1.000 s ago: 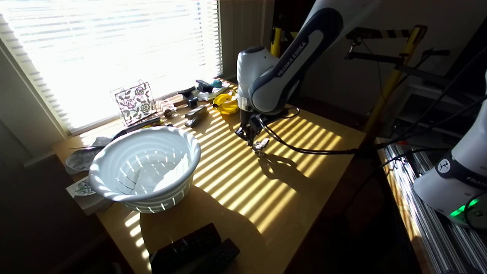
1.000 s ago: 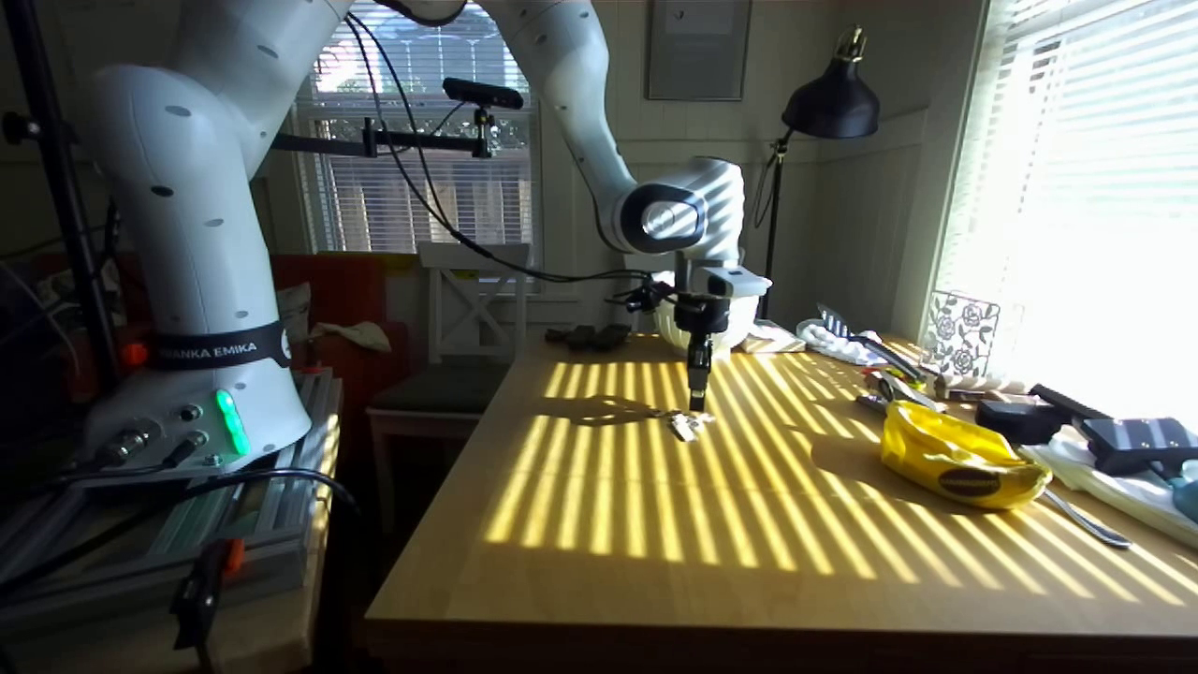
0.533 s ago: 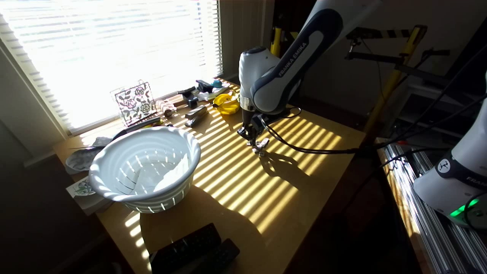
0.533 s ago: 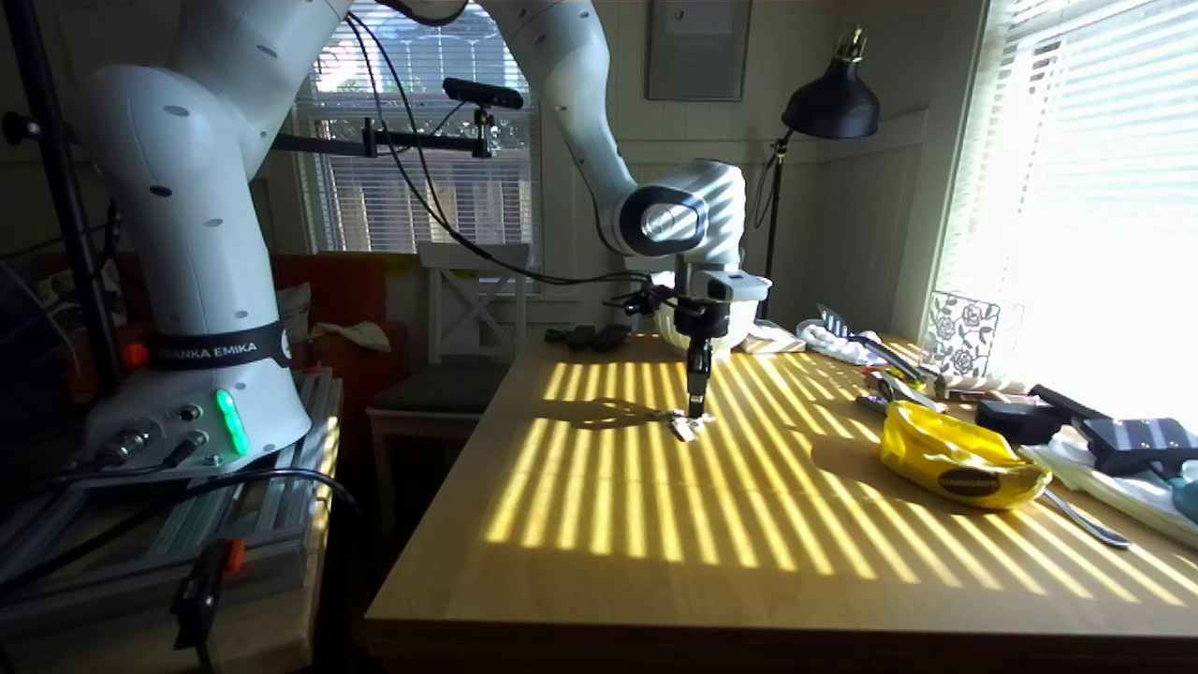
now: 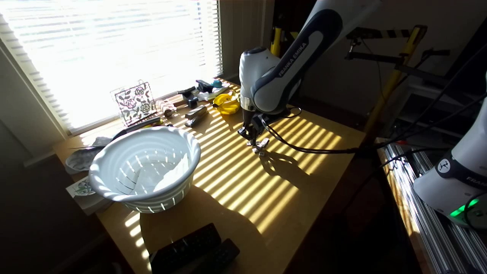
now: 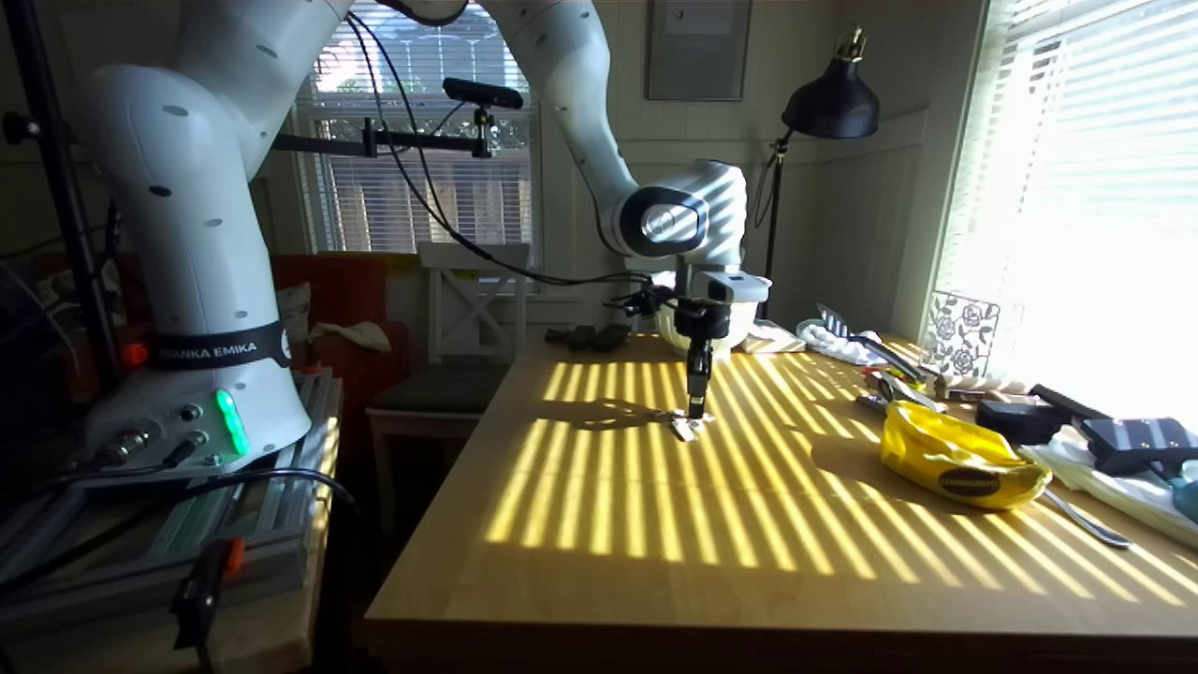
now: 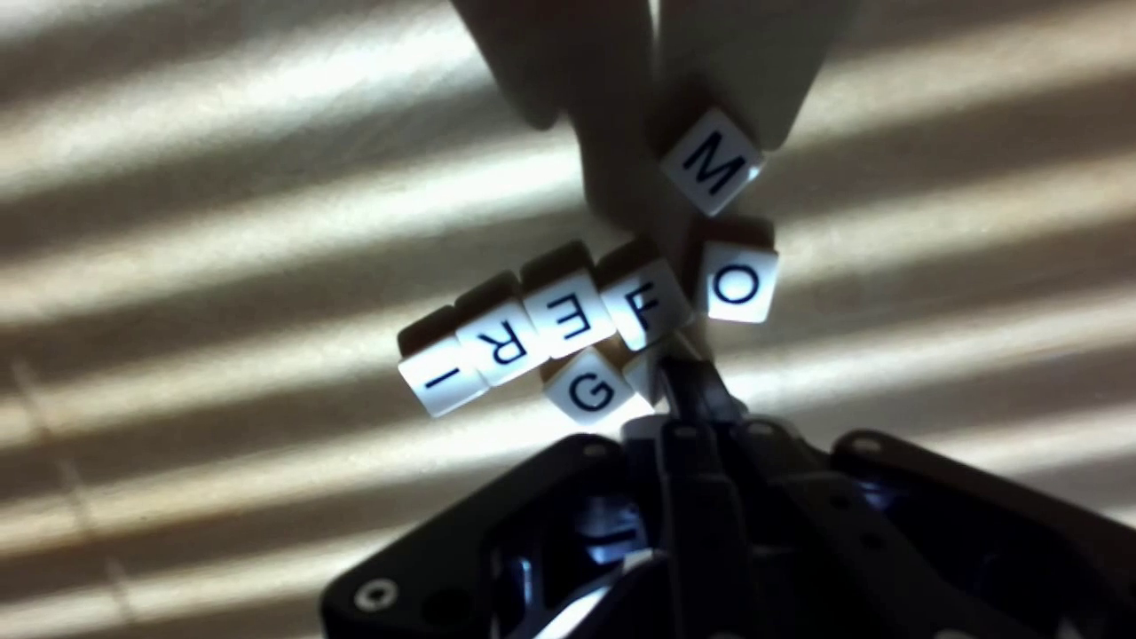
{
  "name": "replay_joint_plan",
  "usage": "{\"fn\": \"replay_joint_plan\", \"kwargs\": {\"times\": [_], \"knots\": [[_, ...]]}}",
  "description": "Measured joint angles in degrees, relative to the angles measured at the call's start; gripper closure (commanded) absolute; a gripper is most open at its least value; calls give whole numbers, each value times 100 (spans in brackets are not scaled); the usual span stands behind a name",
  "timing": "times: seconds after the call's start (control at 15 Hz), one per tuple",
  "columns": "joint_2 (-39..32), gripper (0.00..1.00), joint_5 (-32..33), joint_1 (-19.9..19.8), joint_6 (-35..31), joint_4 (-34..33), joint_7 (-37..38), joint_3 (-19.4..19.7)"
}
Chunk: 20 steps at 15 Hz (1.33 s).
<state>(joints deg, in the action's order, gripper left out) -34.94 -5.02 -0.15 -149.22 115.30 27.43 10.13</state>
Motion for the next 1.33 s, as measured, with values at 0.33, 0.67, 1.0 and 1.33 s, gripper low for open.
{"fn": "replay_joint_plan", "kwargs": {"times": [0.33, 0.67, 1.0, 1.33], "knots": [[0, 100, -51, 0, 0, 1, 4, -7], [3, 100, -240, -1, 0, 1, 16, -48], [3, 100, -393, 8, 0, -5, 187, -76], [-1, 100, -445, 41, 0, -17, 448, -112]]}}
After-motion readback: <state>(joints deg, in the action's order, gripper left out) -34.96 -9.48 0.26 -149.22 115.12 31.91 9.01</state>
